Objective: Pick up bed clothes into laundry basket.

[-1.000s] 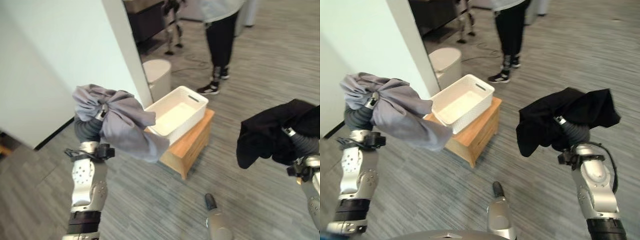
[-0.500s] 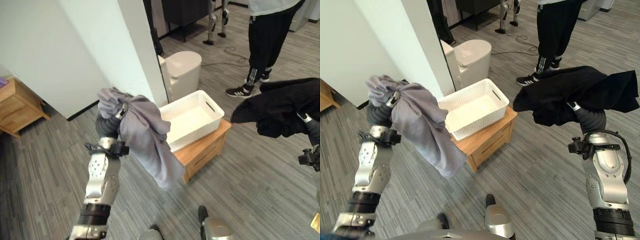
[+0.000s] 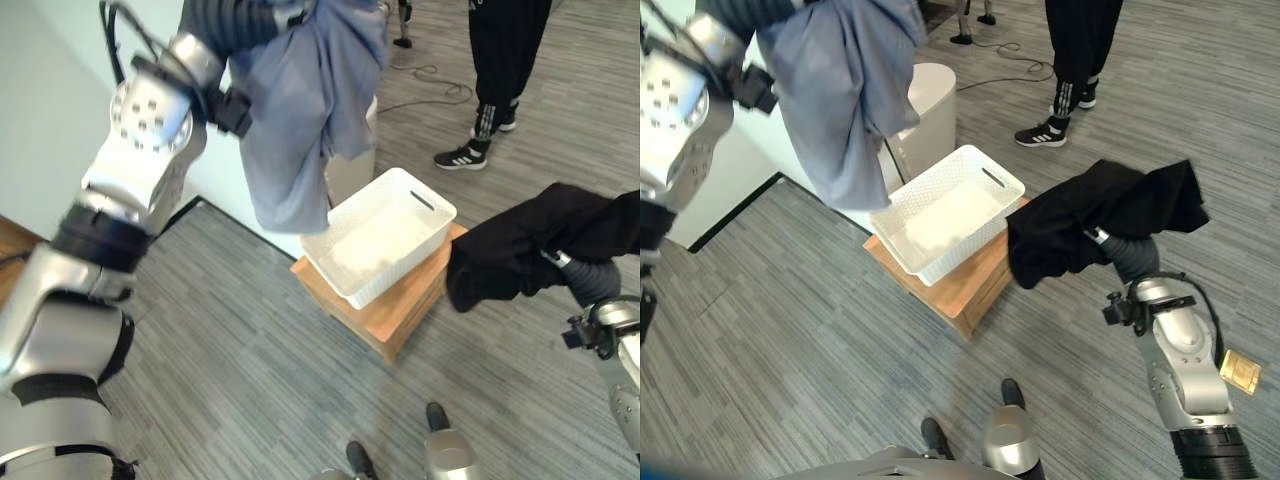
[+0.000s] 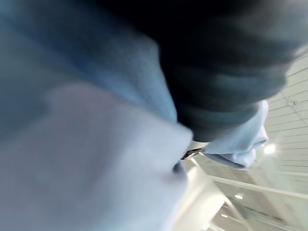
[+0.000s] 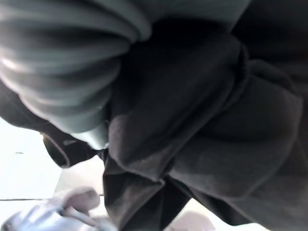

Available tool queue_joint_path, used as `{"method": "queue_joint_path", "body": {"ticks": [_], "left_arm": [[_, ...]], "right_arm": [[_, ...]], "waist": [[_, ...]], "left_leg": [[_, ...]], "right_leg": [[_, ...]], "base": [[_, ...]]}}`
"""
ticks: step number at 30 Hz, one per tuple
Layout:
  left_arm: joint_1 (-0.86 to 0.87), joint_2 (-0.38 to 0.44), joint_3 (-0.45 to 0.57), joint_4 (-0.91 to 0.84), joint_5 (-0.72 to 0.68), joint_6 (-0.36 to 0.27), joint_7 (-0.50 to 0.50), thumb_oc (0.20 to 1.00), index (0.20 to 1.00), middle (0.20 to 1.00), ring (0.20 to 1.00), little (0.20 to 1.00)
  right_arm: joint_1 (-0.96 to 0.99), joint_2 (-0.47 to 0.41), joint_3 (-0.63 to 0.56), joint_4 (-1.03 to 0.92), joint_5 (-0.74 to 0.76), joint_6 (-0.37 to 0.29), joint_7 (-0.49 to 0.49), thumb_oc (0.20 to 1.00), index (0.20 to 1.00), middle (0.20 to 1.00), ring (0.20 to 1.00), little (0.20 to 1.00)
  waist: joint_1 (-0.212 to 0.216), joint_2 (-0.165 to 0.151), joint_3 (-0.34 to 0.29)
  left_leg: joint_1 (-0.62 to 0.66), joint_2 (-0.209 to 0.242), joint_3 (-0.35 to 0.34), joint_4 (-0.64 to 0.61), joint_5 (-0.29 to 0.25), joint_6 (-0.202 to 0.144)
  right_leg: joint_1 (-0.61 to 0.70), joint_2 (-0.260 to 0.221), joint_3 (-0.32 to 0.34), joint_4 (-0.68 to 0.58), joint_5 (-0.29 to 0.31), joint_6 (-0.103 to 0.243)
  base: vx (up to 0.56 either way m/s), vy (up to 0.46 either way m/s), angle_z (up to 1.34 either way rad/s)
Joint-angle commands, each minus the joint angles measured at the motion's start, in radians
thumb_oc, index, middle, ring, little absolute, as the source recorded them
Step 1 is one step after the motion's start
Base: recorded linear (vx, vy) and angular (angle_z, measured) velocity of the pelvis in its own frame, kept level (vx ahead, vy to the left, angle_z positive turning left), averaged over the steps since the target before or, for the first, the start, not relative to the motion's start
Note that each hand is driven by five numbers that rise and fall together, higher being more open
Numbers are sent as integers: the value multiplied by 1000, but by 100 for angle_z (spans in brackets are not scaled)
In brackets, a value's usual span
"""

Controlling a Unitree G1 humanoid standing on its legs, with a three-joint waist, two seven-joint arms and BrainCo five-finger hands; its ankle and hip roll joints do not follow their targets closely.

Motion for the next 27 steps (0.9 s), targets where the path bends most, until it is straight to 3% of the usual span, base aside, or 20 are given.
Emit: {"method": "queue_joint_path", "body": {"ticks": [1, 8, 14, 27], "left_arm": [[-76, 1, 35, 106, -98, -43, 10, 200, 200, 200, 200, 200], [-174, -3, 2, 291, -58, -22, 43, 200, 200, 200, 200, 200], [-237, 27, -4, 459, 10, -2, 71, 200, 200, 200, 200, 200], [-243, -6, -36, 398, 71, -14, 81, 200, 200, 200, 200, 200]], "right_arm": [[-4, 11, -66, -65, 18, -52, 8, 200, 200, 200, 200, 200], [80, 56, -125, -25, -20, -44, -25, 200, 200, 200, 200, 200], [130, 91, -109, -7, -62, -22, -22, 200, 200, 200, 200, 200], [160, 104, -86, 4, -77, -13, 0, 200, 200, 200, 200, 200]], "waist": [[-2, -52, -63], [-35, -64, -47], [-66, -81, -25], [-76, -89, 12]], "left_leg": [[-27, 65, 22, 4, 28, -49], [-39, 68, 67, 4, 22, -56], [-59, 72, 115, 4, 20, -63], [-110, 68, 128, 4, 28, -62]], "right_leg": [[56, -46, -41, 7, -35, 56], [21, -42, -20, -19, -3, 72], [-24, -37, 8, -45, 26, 87], [-90, -42, 12, -52, 46, 96]], "base": [[81, 45, -10], [45, 30, -17], [11, 24, -34], [5, 11, -8]]}}
